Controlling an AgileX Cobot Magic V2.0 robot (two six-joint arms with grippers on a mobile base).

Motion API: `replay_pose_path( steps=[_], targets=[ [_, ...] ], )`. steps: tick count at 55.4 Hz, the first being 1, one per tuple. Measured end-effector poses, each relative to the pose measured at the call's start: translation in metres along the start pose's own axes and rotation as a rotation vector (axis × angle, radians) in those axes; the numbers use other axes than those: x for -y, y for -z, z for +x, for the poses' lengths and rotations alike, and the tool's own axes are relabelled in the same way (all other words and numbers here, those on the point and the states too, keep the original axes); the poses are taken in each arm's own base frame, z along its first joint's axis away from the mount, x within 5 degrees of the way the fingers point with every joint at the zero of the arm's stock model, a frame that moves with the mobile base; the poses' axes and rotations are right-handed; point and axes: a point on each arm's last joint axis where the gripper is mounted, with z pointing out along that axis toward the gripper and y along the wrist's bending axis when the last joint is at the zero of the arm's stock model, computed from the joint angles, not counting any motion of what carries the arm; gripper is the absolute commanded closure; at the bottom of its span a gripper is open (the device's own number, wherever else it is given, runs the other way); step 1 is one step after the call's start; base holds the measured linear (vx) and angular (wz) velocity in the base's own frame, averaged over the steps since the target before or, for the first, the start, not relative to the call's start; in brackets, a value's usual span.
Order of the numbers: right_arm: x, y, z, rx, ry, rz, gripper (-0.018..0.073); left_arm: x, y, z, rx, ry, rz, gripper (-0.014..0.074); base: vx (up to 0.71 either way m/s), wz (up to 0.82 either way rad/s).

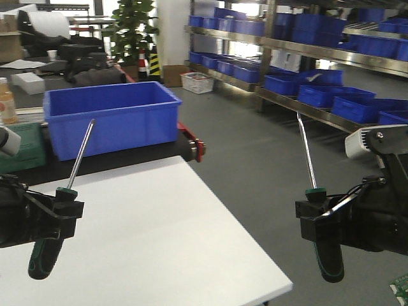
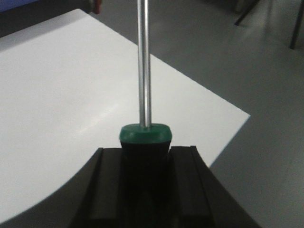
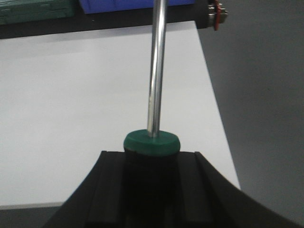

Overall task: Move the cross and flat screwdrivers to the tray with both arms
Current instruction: 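Hold both screwdrivers while the base turns away from the table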

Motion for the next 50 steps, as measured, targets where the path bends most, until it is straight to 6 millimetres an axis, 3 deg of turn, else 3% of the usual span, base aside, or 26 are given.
replay_pose_path(
  steps=[50],
  targets=[
    [0.0000,0.0000,0.0000,0.000,0.000,0.000,0.0567,0.0001,0.0000,0.0002,-0.002,0.000,0.001,0.0594,-0.11,-0.75]
  ],
)
